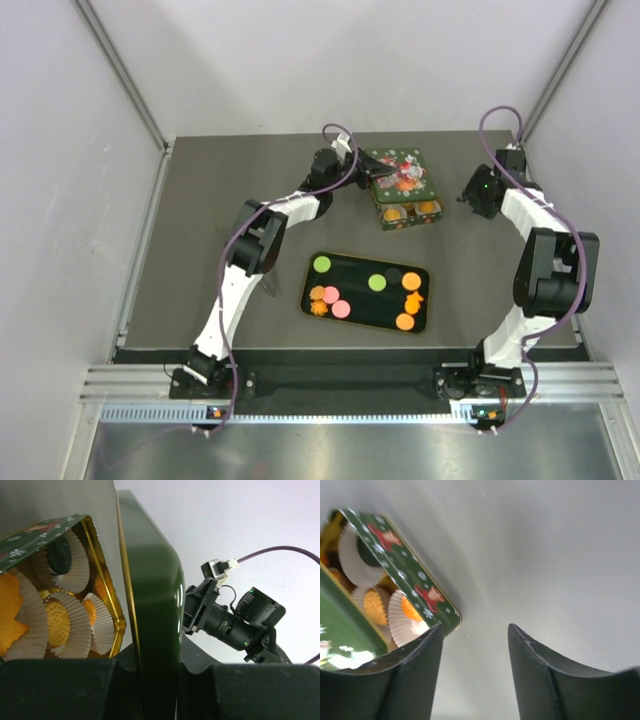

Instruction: Pack the cookies

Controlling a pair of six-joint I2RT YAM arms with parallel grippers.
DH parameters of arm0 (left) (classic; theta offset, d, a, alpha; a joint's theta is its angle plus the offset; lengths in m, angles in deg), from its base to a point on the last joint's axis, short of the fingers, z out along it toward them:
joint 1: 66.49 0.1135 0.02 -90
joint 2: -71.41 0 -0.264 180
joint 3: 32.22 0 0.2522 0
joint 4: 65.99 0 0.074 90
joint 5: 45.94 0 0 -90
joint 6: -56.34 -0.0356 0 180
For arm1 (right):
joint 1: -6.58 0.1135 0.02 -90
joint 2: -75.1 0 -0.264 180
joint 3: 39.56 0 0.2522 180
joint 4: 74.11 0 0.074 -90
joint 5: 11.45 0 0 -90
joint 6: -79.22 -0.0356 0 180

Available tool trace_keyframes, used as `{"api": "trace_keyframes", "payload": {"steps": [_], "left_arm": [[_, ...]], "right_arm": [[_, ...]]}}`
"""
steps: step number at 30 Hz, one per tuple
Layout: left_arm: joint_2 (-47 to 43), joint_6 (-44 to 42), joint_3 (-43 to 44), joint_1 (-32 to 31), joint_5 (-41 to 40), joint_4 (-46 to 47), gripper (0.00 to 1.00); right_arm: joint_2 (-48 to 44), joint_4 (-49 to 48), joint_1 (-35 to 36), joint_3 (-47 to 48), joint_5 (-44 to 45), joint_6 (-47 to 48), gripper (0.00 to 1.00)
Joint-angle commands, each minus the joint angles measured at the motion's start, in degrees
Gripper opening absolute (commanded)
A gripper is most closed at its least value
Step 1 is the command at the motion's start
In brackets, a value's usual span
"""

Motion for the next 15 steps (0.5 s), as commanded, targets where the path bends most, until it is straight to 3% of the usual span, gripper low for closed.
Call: {"api": "trace_keyframes", "payload": {"steps": [1, 4, 5, 9, 15], "left_arm": [[0.6, 1.2, 3.3, -0.4, 0.4, 2.5, 0.05], [1.6, 1.5, 4.1, -0.7, 0.3, 2.2, 0.05], [2.0, 1.6, 4.5, -0.8, 0.1, 2.3, 0.06], [3.0, 1.3, 6.4, -1.5, -0.5, 1.6, 0.07], [4.8, 1.3, 8.4, -2.2, -1.0, 0.1, 0.07]], "right_arm": [[-2.0, -3.2, -0.5, 2.7, -1.9, -0.6, 0.58], [-0.6, -5.6, -0.4, 4.8, -6.8, -0.9, 0.72], [0.0, -6.2, -0.4, 5.3, -9.3, -0.6, 0.81], [1.9, -10.7, -0.4, 5.6, -13.8, -0.1, 0.96], [6.0, -15.5, -0.4, 6.2, -20.2, -0.5, 1.00]]}}
